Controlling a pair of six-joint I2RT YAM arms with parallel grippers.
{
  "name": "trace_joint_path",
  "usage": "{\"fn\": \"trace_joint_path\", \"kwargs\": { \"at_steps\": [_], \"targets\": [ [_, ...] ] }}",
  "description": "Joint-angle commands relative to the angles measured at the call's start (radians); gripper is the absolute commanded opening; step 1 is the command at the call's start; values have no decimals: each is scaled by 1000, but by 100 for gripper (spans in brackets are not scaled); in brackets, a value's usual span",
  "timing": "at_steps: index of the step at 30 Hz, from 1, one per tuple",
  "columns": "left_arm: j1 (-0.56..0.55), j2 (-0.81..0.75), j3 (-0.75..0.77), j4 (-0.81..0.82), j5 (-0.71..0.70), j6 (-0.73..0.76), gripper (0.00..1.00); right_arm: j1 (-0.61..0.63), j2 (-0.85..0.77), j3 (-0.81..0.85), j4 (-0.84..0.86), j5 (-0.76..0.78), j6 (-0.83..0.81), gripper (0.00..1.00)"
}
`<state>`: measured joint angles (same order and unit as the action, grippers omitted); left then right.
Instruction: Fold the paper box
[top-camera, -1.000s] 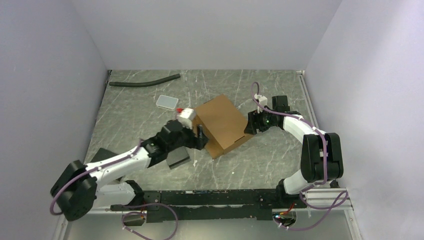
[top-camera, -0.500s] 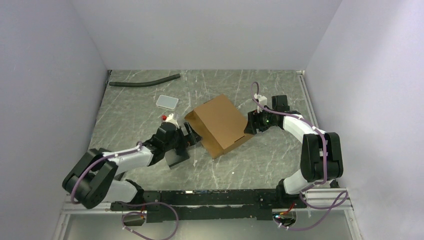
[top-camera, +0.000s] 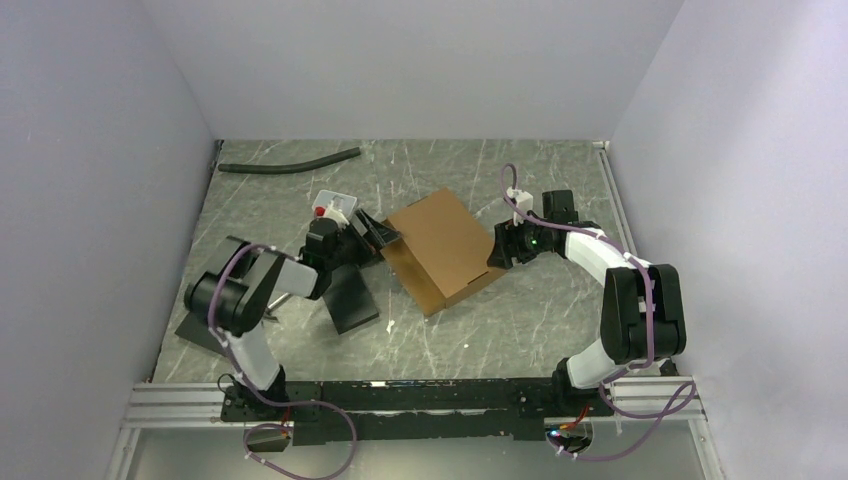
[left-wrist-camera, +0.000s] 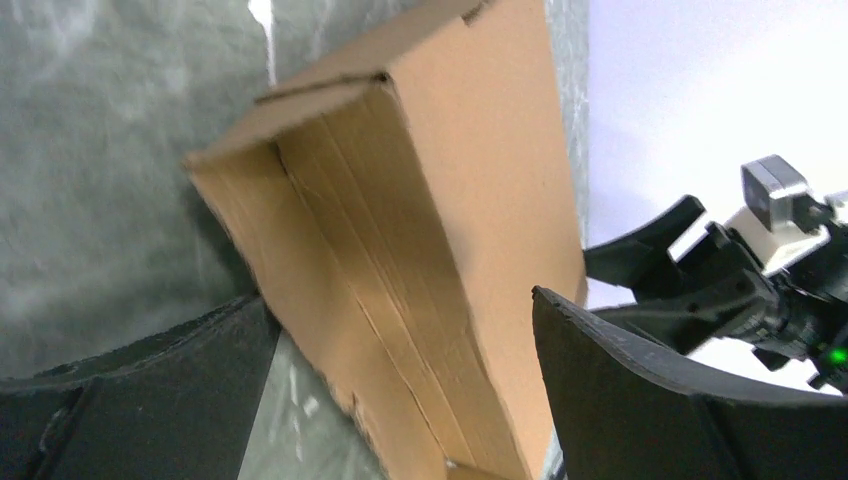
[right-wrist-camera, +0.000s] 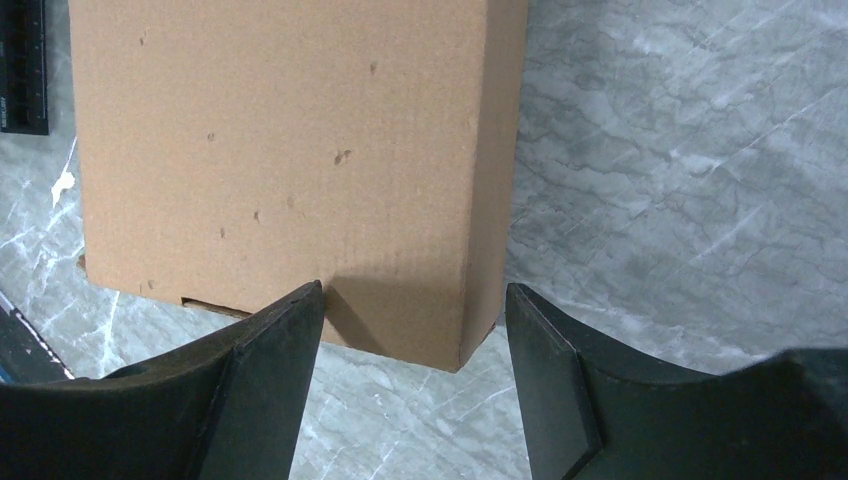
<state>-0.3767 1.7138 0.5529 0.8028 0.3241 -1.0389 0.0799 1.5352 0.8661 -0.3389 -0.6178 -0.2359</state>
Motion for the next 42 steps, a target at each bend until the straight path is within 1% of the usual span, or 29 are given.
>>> {"fn": "trace_joint_path", "kwargs": {
  "at_steps": [1, 3, 4, 6, 8, 10, 11, 13, 14, 17, 19, 21, 23, 25, 27, 29, 30, 31, 33, 35, 37, 40, 42],
  "targets": [
    [38, 174, 50, 100, 84, -38, 99, 19, 31, 5, -16, 64, -36, 70],
    [44, 230, 89, 127, 116, -61, 98, 21, 33, 4, -15, 66, -36, 70],
    [44, 249, 105, 139, 125, -70, 95, 22, 34, 4, -15, 68, -36, 70],
    [44, 266, 132, 129, 139, -82, 85, 24, 38, 5, -15, 70, -37, 70],
    [42, 259, 145, 112, 142, -78, 79, 27, 41, 6, -17, 74, -38, 70],
    [42, 234, 152, 69, 137, -64, 70, 32, 45, 10, -18, 77, -39, 70],
    [42, 219, 159, 19, 136, -52, 66, 34, 47, 10, -19, 78, -39, 70],
    [39, 191, 178, -70, 133, -26, 53, 42, 51, 11, -19, 81, -40, 70],
    [36, 178, 191, -130, 128, -14, 50, 44, 53, 11, -18, 84, -40, 70],
    [11, 142, 276, -362, 84, 35, 44, 52, 58, 13, -18, 85, -42, 70],
    [-11, 132, 356, -544, 39, 68, 45, 56, 60, 13, -18, 87, -43, 70],
    [-29, 144, 429, -692, 0, 91, 45, 59, 63, 14, -18, 88, -43, 70],
    [-42, 161, 481, -777, -17, 100, 39, 61, 62, 14, -19, 89, -45, 70],
    [-47, 171, 509, -821, -22, 97, 28, 61, 62, 14, -20, 90, -45, 70],
    [-48, 166, 516, -819, -14, 94, 25, 61, 61, 14, -20, 91, -45, 70],
    [-48, 146, 506, -795, -2, 98, 28, 62, 60, 14, -20, 92, -46, 70],
    [-48, 134, 500, -764, 10, 108, 33, 61, 60, 16, -20, 93, -46, 70],
    [-48, 118, 493, -755, 18, 123, 41, 62, 60, 15, -20, 94, -46, 70],
    [-48, 84, 472, -733, 31, 156, 59, 61, 58, 16, -21, 94, -46, 70],
    [-48, 46, 440, -731, 27, 179, 72, 61, 57, 16, -22, 94, -46, 70],
    [-48, 13, 399, -727, 31, 199, 80, 61, 57, 16, -22, 94, -46, 70],
    [-48, -25, 338, -710, 56, 214, 87, 61, 59, 17, -23, 93, -46, 70],
    [-51, -59, 282, -669, 75, 202, 92, 61, 58, 17, -23, 93, -46, 70]
  ]
}}
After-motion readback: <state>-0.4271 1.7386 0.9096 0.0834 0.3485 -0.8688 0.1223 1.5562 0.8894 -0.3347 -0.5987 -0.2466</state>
